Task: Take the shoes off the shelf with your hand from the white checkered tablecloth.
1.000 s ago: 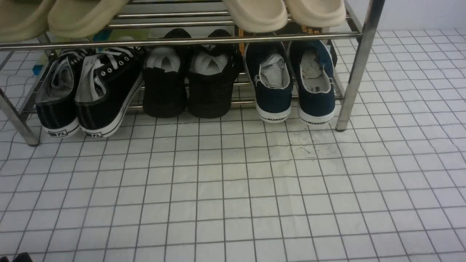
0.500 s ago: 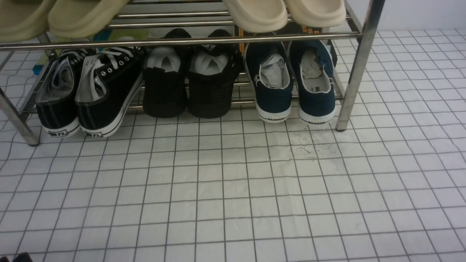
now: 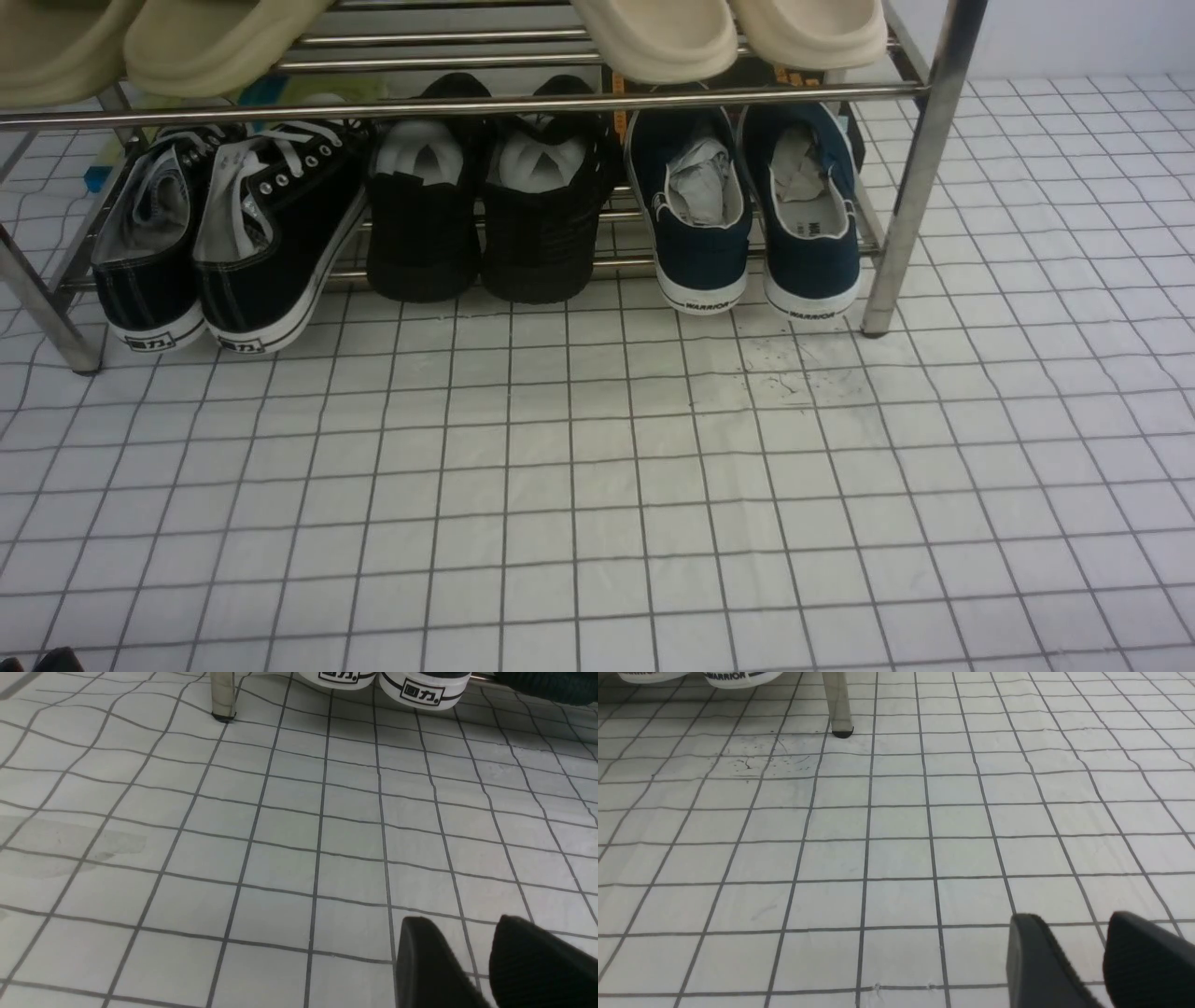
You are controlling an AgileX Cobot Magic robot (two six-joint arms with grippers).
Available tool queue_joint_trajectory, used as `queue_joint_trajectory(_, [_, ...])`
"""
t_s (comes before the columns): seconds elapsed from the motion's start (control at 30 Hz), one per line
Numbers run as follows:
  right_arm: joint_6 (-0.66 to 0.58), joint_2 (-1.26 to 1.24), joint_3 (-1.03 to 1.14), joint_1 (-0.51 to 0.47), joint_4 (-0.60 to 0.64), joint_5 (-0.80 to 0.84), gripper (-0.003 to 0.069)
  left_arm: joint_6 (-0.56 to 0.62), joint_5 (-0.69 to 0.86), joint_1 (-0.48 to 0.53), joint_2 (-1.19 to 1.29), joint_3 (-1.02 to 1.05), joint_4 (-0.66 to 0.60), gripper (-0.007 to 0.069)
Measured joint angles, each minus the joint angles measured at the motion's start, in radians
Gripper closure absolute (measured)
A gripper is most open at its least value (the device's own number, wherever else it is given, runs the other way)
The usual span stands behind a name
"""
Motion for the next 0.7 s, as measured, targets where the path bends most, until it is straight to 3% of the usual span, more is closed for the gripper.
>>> queue_joint_trajectory(0.53, [0.002,0.000,0.000,0.000,-0.002,-0.002,0.0420,0.000,0.000,0.000,0.000,0.000,0.000,0.0385])
queue_joint_trajectory(0.63, [0.066,0.000,0.001,0.000,0.080,-0.019,0.0420,0.000,0.000,0.000,0.000,0.000,0.000,0.0385])
queue_joint_trajectory(0.7, [0.148,0.000,0.005,0.000,0.220,-0.034,0.0420,0.000,0.000,0.000,0.000,0.000,0.000,0.0385])
